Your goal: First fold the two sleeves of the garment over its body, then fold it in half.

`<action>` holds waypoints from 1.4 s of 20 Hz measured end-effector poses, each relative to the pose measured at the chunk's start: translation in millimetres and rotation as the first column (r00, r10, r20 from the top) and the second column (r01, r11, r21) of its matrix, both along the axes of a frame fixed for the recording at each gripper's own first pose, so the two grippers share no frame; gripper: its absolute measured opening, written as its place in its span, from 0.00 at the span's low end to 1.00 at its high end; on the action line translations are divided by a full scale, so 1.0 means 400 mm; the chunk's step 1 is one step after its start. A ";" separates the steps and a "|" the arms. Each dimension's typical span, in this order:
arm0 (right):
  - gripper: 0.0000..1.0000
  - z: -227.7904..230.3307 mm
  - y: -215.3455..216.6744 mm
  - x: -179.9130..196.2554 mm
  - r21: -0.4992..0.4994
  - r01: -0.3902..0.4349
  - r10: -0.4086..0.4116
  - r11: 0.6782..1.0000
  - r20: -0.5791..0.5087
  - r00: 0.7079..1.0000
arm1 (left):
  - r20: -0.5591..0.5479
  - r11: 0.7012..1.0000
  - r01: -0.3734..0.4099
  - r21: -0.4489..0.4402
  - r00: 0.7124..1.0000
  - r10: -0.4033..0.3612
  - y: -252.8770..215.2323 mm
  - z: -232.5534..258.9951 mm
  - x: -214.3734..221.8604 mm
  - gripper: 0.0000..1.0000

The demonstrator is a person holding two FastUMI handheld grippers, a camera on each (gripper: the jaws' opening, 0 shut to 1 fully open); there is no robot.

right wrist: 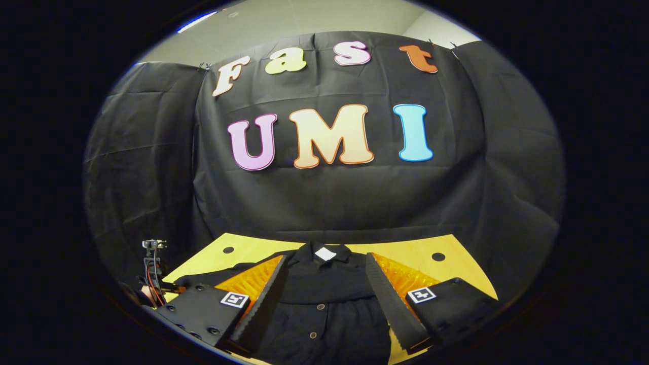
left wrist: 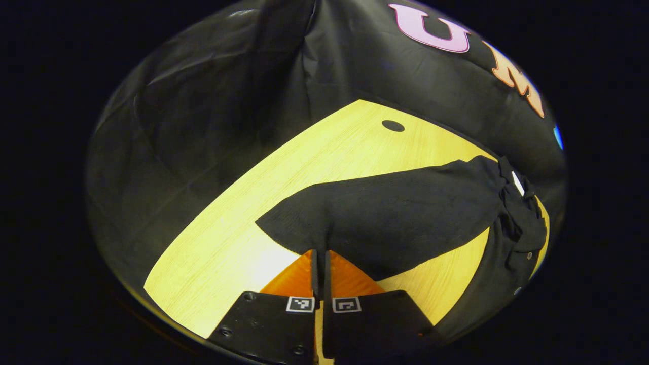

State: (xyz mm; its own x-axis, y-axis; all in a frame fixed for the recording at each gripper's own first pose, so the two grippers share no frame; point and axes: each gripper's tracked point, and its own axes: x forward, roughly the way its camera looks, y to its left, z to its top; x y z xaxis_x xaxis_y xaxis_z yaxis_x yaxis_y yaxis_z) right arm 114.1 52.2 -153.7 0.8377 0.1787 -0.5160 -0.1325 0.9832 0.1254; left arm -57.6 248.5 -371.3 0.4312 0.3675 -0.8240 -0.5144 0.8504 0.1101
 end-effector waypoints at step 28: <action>0.98 -0.057 -0.518 -0.144 -0.086 0.325 -0.330 0.942 -0.054 0.942 | 0.419 0.681 0.642 -0.352 0.759 -0.499 -1.313 0.219 0.473 0.00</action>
